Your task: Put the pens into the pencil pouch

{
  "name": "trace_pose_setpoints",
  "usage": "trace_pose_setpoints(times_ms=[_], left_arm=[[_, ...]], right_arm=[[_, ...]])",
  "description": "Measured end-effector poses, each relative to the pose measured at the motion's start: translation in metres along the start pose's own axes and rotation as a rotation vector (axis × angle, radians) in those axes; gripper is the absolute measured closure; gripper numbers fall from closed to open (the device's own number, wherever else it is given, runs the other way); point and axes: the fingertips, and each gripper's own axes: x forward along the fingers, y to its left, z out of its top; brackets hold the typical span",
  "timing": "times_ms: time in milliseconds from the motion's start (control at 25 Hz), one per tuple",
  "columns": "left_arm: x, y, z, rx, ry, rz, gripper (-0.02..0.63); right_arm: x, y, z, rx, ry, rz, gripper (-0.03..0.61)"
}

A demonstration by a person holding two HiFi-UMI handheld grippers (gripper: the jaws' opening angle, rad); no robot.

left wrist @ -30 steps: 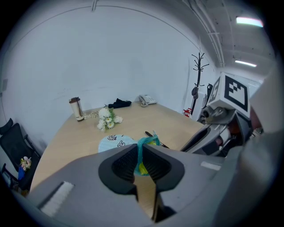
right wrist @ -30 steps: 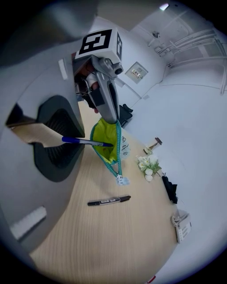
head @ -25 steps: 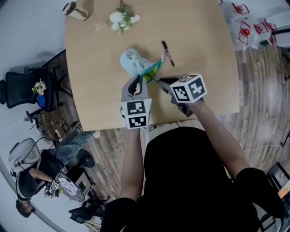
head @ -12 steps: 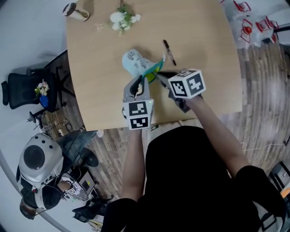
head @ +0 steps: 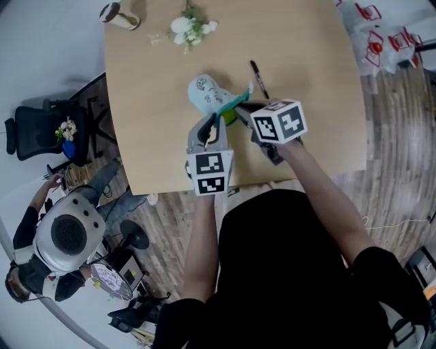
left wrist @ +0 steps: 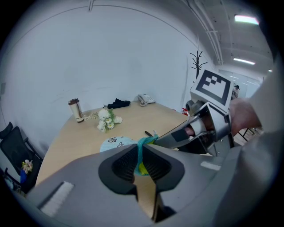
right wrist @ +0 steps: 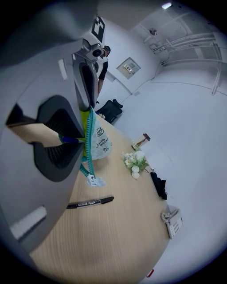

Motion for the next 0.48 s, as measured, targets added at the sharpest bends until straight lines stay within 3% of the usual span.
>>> trace_pose_setpoints(times_ms=[480], left_arm=[[-0.0002, 0.0006, 0.0049, 0.016, 0.002, -0.008, 0.578]], right_arm=[[0.0004, -0.0027, 0.0084, 0.005, -0.027, -0.014, 0.532]])
